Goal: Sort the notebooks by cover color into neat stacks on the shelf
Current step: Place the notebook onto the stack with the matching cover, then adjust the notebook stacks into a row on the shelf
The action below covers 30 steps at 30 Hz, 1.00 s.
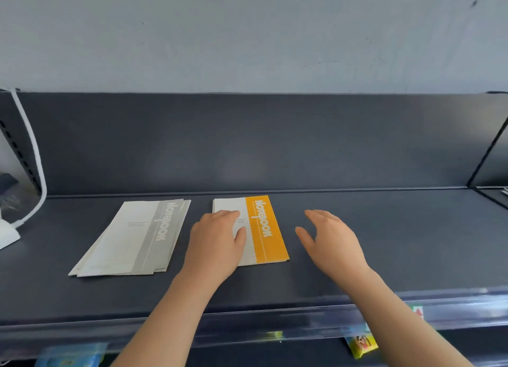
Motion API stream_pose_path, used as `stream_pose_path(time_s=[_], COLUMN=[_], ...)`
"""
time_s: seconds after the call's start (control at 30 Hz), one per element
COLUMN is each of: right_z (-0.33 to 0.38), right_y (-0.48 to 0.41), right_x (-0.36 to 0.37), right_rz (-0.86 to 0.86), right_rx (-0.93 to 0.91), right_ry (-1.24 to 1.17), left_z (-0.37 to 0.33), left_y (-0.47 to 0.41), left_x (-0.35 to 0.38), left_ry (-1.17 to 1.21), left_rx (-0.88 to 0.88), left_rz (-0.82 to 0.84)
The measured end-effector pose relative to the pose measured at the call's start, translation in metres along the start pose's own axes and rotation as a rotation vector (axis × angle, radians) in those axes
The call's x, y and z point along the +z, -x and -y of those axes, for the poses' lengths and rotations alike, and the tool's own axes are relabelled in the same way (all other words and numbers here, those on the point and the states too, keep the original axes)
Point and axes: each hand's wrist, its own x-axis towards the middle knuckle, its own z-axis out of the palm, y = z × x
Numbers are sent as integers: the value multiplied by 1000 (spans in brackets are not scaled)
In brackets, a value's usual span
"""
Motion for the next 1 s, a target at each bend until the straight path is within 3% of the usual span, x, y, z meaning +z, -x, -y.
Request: stream_pose_path(time_s=[0.3,1.0], right_z=[-81,-401], right_y=[30,103], right_x=[-59,-226], right_rz=[-80,-203], right_rx=[99,309], right_ry=[2,27], left_z=[-102,-435], left_y=[5,17], left_x=[31,164], left_ry=[137,243], left_rx=[133,296], left_rz=[27,116])
